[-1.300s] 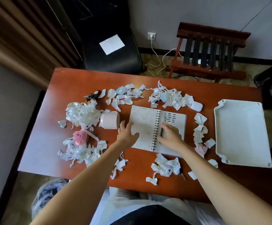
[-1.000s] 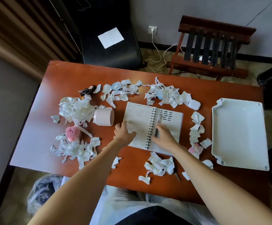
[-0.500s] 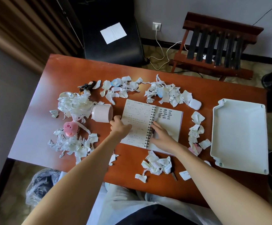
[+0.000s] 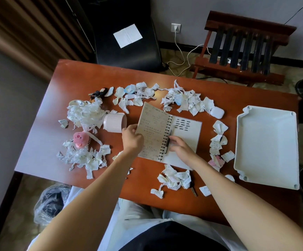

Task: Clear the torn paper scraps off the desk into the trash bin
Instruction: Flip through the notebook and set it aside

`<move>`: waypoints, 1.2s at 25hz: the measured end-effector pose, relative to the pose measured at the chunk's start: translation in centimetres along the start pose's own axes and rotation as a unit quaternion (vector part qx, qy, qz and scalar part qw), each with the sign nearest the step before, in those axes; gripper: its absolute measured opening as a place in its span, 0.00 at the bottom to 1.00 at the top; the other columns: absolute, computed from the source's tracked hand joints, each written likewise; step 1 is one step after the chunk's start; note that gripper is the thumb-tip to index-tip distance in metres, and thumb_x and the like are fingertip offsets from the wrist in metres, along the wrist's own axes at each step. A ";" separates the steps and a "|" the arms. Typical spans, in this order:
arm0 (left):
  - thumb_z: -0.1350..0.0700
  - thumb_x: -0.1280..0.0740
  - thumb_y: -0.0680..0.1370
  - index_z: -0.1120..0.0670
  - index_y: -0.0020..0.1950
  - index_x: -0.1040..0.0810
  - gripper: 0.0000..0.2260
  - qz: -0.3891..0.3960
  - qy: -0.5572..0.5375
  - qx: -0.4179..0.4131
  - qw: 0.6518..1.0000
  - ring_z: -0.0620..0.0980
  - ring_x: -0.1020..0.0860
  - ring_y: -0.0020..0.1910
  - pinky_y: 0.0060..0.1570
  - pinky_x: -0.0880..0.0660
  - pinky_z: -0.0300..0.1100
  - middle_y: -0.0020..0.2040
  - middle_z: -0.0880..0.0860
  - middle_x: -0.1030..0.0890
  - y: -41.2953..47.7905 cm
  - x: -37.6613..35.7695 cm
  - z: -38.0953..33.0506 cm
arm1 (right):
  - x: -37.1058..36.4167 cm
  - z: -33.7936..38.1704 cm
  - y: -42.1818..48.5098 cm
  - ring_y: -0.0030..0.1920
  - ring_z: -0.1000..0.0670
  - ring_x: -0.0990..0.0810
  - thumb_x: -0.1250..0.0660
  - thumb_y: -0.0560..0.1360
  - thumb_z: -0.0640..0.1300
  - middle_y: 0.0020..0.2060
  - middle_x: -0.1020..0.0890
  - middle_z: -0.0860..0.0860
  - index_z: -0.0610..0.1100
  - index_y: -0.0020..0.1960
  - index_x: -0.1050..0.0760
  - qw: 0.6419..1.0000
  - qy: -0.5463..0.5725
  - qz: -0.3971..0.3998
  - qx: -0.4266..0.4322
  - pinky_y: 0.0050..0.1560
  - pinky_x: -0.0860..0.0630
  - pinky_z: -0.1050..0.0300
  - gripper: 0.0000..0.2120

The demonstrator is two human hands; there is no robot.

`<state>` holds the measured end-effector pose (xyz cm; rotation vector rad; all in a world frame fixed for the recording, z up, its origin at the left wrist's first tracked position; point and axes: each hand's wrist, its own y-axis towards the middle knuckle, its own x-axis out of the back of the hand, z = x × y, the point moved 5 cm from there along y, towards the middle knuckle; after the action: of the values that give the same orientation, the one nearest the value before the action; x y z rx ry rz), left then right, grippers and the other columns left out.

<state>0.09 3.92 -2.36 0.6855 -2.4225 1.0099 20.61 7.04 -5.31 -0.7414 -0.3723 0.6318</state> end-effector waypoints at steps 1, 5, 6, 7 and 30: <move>0.61 0.44 0.75 0.51 0.58 0.20 0.18 -0.007 -0.002 -0.005 1.000 0.55 0.23 0.55 0.49 0.20 0.49 0.59 0.53 0.24 -0.3 0.2 -0.2 | -0.2 0.2 0.1 0.72 0.51 0.34 0.38 0.76 0.39 0.71 0.30 0.52 0.47 0.75 0.36 1.000 0.003 0.008 0.000 0.70 0.38 0.51 0.28; 0.61 0.43 0.79 0.51 0.57 0.20 0.14 -0.032 -0.006 -0.043 0.999 0.52 0.24 0.54 0.48 0.23 0.47 0.58 0.52 0.26 -1.7 1.3 -1.5 | -1.0 1.4 0.3 0.67 0.53 0.32 0.41 0.78 0.38 0.67 0.27 0.53 0.48 0.74 0.34 1.000 0.006 0.029 0.002 0.66 0.37 0.54 0.24; 0.61 0.43 0.78 0.52 0.58 0.19 0.15 -0.037 -0.004 -0.051 0.998 0.52 0.25 0.54 0.49 0.24 0.47 0.58 0.52 0.26 -2.0 1.4 -1.6 | -1.1 1.6 0.4 0.67 0.53 0.31 0.42 0.79 0.38 0.66 0.26 0.53 0.49 0.73 0.33 0.999 0.010 0.035 0.006 0.66 0.36 0.54 0.23; 0.61 0.42 0.78 0.51 0.59 0.19 0.16 -0.038 -0.001 -0.059 0.998 0.51 0.25 0.55 0.50 0.24 0.47 0.57 0.52 0.25 -2.4 1.4 -1.6 | -1.4 1.7 0.4 0.65 0.53 0.30 0.42 0.79 0.38 0.63 0.25 0.54 0.49 0.73 0.32 0.999 0.013 0.044 0.007 0.66 0.35 0.54 0.23; 0.52 0.25 0.71 0.49 0.58 0.26 0.18 0.107 0.043 -0.096 0.989 0.50 0.22 0.48 0.27 0.30 0.27 0.59 0.50 0.31 -7.1 -7.9 -3.5 | 3.0 -0.4 -0.8 0.63 0.55 0.24 0.58 0.80 0.68 0.60 0.18 0.55 0.60 0.65 0.25 0.950 0.309 0.040 -0.033 0.56 0.33 0.55 0.28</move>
<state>11.21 4.36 -0.68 0.3155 -2.5132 0.8502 23.44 8.35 -4.72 -0.9789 0.2169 0.4335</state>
